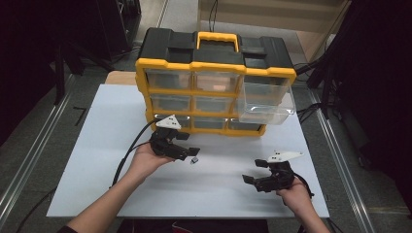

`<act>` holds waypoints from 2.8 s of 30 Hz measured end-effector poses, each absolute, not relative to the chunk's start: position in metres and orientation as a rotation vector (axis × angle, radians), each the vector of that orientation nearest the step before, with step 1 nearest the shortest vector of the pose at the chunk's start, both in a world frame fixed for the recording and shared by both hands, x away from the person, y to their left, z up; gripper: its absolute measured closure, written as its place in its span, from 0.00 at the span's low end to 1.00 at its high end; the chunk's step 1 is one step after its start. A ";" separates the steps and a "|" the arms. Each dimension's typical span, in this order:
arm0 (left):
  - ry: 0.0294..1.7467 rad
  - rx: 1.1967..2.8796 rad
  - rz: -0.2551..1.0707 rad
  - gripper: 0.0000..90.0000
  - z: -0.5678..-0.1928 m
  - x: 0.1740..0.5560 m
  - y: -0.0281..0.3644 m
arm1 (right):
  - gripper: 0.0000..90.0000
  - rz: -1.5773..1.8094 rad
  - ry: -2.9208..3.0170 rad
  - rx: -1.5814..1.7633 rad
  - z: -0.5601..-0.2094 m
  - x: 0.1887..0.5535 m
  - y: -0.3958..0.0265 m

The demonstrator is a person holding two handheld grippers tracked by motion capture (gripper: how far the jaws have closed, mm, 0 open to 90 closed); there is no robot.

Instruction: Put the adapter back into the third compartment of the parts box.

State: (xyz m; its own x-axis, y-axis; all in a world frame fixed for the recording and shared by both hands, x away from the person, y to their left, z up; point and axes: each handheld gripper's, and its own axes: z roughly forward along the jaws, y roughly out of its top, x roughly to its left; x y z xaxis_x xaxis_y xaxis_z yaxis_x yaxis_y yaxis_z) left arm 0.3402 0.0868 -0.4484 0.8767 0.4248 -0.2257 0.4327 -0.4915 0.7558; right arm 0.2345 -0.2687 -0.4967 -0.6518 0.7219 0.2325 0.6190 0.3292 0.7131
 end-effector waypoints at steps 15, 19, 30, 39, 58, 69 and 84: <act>0.595 2.175 0.046 0.29 -0.470 0.334 0.074 | 0.16 1.224 2.461 1.244 -0.497 0.234 -0.269; 0.614 2.172 0.043 0.29 -0.478 0.333 0.075 | 0.16 1.222 2.461 1.248 -0.497 0.234 -0.269; 0.620 2.195 0.059 0.31 -0.492 0.330 0.074 | 0.16 1.221 2.463 1.243 -0.497 0.234 -0.268; 0.611 2.230 0.098 0.35 -0.504 0.326 0.073 | 0.16 1.222 2.463 1.242 -0.497 0.233 -0.268; 0.595 2.278 0.281 0.57 -0.512 0.311 0.066 | 0.16 1.199 2.472 1.249 -0.498 0.234 -0.268; 0.606 2.271 0.256 0.77 -0.511 0.310 0.068 | 0.16 1.197 2.474 1.246 -0.498 0.233 -0.268; 0.568 2.295 0.162 0.86 -0.507 0.320 0.070 | 0.16 1.200 2.482 1.239 -0.498 0.233 -0.267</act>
State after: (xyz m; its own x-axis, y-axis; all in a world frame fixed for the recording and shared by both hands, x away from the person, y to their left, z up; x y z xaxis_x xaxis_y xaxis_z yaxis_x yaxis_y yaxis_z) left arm 0.3204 0.0701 -0.5069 0.8934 0.4460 -0.0532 0.3506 -0.6183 0.7034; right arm 0.2332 -0.2670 -0.4980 -0.6581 0.7180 0.2267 0.6234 0.3508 0.6987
